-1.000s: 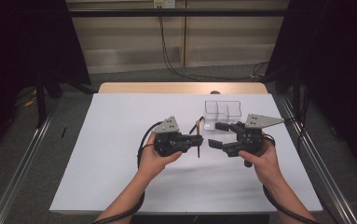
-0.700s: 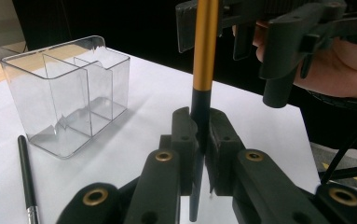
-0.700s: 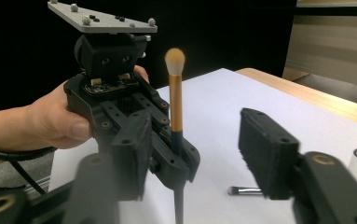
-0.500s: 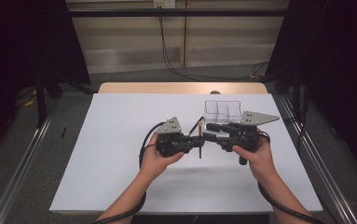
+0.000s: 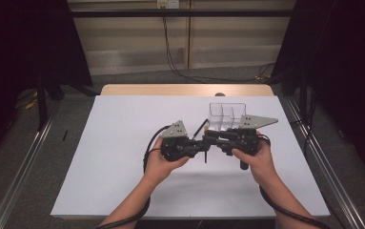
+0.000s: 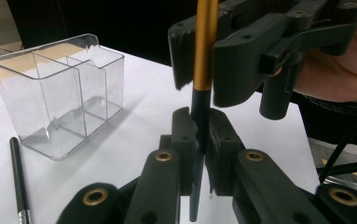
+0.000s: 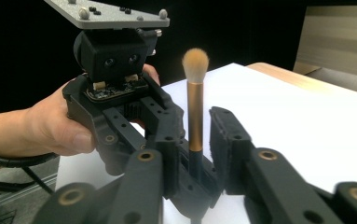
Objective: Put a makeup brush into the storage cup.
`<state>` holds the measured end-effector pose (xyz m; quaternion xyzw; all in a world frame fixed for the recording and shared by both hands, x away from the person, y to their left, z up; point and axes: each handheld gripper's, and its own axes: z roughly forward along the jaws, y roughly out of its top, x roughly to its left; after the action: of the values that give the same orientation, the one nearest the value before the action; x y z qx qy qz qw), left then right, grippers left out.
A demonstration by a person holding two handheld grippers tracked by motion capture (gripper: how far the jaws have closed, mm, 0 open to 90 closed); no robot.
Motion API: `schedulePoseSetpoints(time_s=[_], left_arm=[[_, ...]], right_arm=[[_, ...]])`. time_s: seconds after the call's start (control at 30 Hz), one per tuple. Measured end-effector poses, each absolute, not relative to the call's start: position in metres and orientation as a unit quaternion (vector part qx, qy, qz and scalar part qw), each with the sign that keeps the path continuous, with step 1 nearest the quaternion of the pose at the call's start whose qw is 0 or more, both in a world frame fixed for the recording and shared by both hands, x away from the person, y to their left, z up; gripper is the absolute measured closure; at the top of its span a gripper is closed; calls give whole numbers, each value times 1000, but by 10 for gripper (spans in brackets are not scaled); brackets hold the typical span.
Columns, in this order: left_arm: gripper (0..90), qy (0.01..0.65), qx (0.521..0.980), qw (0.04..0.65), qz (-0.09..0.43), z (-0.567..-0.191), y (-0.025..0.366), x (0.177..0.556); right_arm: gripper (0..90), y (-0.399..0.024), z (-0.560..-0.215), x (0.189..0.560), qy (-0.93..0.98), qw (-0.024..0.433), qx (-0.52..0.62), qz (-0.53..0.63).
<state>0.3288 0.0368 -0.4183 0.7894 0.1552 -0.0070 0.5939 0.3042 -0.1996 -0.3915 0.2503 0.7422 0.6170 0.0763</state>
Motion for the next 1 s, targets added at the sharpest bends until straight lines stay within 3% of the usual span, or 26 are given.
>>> schedulePoseSetpoints(time_s=[0.17,0.63,1.0], left_arm=[[830,154,788,596,-7,-418,38,329],[780,160,779,607,-8,-416,43,330],[643,171,768,617,-6,-413,49,330]], right_arm=[[839,-198,-391,305,745,82,241,616],[844,-201,-389,308,733,81,249,628],[844,-207,-390,310,728,83,259,630]])
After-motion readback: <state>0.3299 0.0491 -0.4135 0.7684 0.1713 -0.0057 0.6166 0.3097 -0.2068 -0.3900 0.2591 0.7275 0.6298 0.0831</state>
